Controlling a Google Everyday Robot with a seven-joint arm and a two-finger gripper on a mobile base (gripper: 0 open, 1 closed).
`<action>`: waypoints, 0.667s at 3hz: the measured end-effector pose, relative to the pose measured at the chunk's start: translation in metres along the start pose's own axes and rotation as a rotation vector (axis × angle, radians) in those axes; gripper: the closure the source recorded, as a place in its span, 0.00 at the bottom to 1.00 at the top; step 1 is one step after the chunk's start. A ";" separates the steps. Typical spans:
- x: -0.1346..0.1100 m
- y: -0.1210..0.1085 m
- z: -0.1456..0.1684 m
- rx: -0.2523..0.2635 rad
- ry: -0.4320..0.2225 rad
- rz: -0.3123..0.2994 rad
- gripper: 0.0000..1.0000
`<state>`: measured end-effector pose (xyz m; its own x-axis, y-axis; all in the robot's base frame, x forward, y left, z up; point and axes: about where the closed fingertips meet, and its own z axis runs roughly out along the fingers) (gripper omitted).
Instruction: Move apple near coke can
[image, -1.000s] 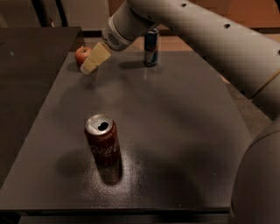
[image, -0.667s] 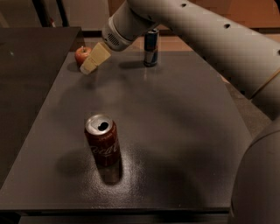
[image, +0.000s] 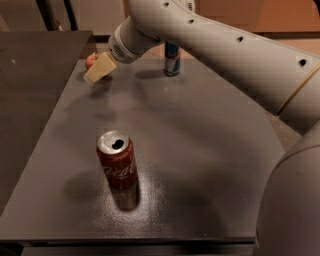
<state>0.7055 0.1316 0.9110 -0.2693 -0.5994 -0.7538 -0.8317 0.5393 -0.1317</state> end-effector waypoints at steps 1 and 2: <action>-0.003 -0.014 0.020 0.064 -0.036 0.056 0.00; -0.006 -0.026 0.038 0.106 -0.069 0.101 0.00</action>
Offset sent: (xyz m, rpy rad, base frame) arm 0.0671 0.0149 -0.0232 0.1285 -0.0645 -0.2127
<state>0.7472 0.1436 0.8951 -0.3118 -0.4984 -0.8089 -0.7451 0.6566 -0.1173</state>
